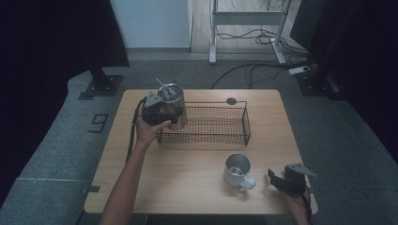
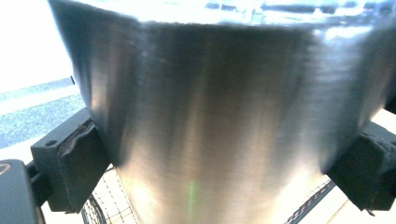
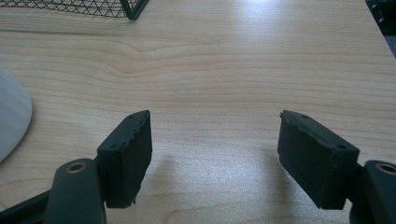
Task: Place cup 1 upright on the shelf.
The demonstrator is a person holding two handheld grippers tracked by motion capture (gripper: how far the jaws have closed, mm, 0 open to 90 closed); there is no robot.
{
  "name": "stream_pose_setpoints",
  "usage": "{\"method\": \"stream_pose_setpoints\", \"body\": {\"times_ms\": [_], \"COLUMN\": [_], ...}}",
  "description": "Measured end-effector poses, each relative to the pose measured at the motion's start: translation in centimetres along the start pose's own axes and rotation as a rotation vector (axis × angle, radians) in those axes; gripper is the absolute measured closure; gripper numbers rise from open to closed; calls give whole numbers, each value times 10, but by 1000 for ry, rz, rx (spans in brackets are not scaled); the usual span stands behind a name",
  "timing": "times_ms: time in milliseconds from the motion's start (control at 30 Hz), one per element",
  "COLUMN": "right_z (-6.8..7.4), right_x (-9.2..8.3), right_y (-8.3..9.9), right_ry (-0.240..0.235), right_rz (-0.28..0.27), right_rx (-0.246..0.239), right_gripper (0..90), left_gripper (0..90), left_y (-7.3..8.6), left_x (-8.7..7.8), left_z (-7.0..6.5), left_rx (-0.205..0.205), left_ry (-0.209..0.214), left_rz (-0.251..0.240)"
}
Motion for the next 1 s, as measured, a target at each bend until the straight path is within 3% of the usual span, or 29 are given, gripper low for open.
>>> {"method": "stream_pose_setpoints", "body": {"times_ms": [200, 533, 1000], "right_z": [0, 0, 0], "right_x": [0, -1, -1], "right_y": [0, 1, 1], "right_ry": [-1, 0, 1], "right_rz": [-1, 2, 1], "right_rx": [1, 2, -2], "right_gripper": [258, 258, 259], "left_gripper": [44, 44, 44], "left_y": [1, 19, 34], "left_x": [8, 28, 38], "left_z": [1, 1, 2], "left_rx": [-3, -15, -22], "left_ry": [0, -1, -3], "left_rz": [6, 47, 78]}}
Point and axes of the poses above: each handheld gripper's, and its own axes: x roughly forward along the jaws, y roughly out of its underside, z roughly to its left, the point moved 10 cm from there along x, roughly forward along the jaws, and after that the axes turned 2 degrees about x, right-handed, at the moved point
